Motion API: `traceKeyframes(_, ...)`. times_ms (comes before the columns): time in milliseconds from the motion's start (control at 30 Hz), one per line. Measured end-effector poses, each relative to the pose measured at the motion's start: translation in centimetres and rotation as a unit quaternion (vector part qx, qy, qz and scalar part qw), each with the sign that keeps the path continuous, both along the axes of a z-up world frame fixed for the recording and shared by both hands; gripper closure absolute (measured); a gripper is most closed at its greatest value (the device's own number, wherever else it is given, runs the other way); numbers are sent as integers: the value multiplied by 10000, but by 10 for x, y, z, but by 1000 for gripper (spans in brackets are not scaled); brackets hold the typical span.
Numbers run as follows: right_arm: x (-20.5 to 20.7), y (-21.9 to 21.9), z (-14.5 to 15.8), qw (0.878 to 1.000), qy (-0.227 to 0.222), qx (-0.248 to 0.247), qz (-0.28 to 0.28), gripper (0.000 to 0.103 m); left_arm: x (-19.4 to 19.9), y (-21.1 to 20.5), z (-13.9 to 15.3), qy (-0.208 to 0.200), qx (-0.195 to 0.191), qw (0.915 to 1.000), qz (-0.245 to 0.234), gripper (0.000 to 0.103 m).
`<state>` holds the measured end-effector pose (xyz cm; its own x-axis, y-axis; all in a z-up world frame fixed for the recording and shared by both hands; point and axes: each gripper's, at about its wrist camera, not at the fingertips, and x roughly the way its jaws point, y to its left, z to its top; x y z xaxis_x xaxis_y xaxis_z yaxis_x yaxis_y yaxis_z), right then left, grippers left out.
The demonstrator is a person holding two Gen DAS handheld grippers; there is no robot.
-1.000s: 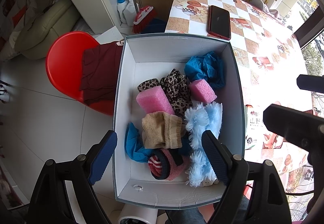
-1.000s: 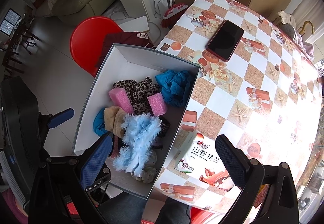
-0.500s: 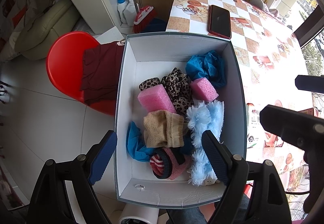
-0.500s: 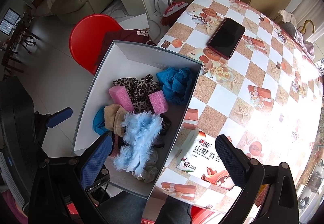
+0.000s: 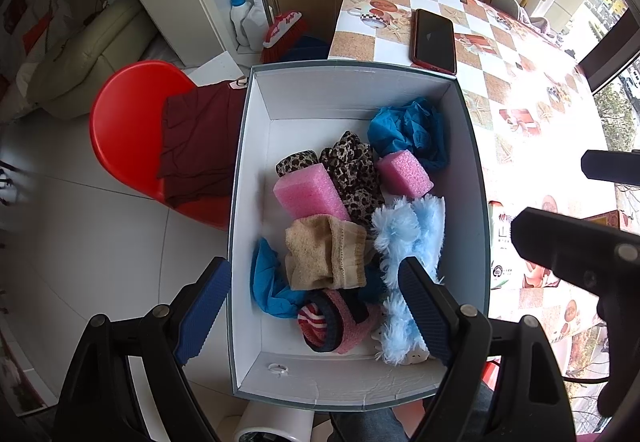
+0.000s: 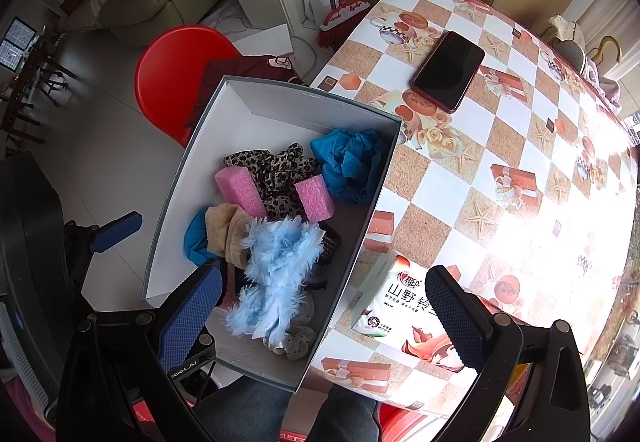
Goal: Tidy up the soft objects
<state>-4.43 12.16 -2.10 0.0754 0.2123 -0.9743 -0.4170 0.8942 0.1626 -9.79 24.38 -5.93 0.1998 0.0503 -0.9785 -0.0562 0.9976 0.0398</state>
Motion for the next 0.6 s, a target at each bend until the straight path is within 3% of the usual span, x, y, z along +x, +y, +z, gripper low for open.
traceKeyframes(467, -4, 1, 0, 9999, -19, -11, -152, 1, 0, 8, 0, -38, -18, 9999, -97, 15)
traceKeyframes(600, -4, 4, 1, 9998, -11, -4, -216, 1, -2, 15, 7, -336, -437, 9984, -134, 15)
